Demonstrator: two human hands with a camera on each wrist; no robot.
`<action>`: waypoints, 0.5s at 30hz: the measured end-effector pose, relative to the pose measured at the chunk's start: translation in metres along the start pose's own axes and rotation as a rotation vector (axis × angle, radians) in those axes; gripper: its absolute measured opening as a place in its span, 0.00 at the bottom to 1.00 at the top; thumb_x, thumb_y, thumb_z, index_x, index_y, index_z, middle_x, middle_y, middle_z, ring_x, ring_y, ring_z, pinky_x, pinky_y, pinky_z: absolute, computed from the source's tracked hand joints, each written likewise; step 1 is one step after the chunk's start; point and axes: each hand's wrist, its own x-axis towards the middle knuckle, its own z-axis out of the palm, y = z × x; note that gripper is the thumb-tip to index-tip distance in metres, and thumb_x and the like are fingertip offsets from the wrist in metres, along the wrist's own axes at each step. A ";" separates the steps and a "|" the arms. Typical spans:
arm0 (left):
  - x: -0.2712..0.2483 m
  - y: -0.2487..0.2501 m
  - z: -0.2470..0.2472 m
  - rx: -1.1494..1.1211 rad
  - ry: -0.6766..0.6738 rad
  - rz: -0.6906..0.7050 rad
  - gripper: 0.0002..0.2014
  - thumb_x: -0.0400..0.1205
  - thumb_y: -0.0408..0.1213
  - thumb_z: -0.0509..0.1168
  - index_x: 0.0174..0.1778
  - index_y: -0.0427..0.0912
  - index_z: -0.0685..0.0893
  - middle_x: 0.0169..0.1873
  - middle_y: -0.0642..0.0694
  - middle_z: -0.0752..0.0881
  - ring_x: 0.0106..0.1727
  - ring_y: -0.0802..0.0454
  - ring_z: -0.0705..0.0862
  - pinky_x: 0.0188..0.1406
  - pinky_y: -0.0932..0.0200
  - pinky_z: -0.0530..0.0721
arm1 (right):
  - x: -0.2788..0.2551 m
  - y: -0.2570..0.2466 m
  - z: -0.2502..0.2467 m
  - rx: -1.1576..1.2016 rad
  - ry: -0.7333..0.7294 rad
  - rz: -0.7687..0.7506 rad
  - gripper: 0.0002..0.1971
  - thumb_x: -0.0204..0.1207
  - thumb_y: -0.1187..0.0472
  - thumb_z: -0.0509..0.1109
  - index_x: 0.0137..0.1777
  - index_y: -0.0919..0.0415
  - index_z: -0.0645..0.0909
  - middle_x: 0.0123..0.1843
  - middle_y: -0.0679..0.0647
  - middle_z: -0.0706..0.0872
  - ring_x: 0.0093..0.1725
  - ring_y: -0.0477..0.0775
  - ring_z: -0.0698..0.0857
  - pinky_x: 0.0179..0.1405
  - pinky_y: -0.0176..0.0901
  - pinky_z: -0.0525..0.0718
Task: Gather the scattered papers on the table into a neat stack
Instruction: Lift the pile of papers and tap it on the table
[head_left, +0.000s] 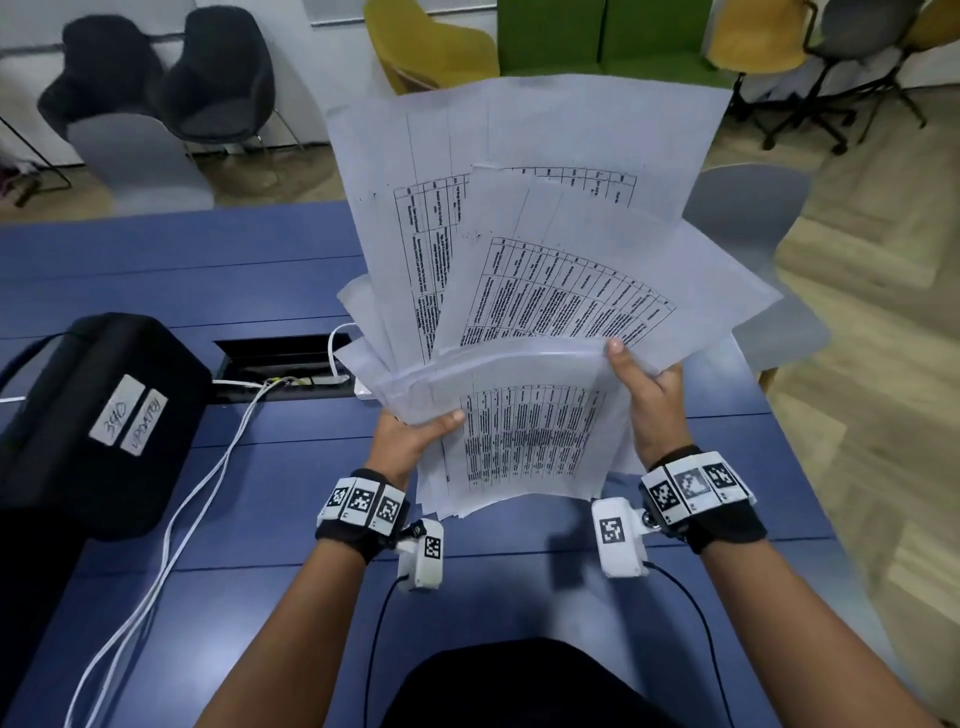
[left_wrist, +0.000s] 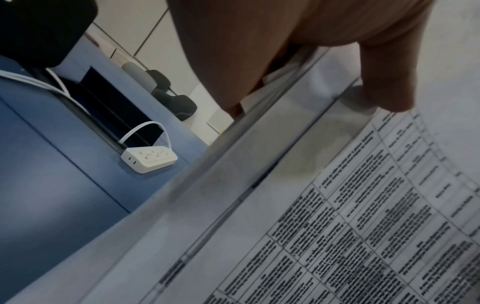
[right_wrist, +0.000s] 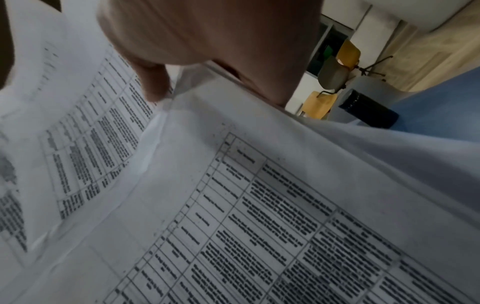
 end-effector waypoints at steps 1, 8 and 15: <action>0.000 0.001 0.001 0.011 -0.002 0.001 0.23 0.64 0.25 0.77 0.53 0.45 0.83 0.44 0.54 0.92 0.50 0.58 0.90 0.51 0.64 0.87 | 0.000 -0.002 0.001 -0.027 -0.007 -0.005 0.33 0.54 0.31 0.79 0.45 0.54 0.70 0.49 0.51 0.79 0.52 0.46 0.82 0.72 0.54 0.77; 0.004 0.001 -0.001 0.012 -0.020 0.049 0.23 0.70 0.13 0.70 0.54 0.43 0.82 0.44 0.53 0.93 0.49 0.58 0.90 0.49 0.63 0.87 | 0.002 -0.009 0.009 -0.005 0.041 -0.113 0.14 0.68 0.60 0.81 0.49 0.61 0.81 0.42 0.44 0.88 0.44 0.43 0.87 0.50 0.40 0.84; -0.001 0.005 0.001 -0.089 -0.034 0.085 0.35 0.56 0.47 0.85 0.59 0.43 0.83 0.51 0.50 0.91 0.56 0.54 0.88 0.53 0.63 0.85 | 0.002 -0.005 0.009 0.002 0.013 -0.056 0.32 0.59 0.43 0.84 0.55 0.65 0.82 0.49 0.48 0.88 0.49 0.46 0.87 0.54 0.43 0.84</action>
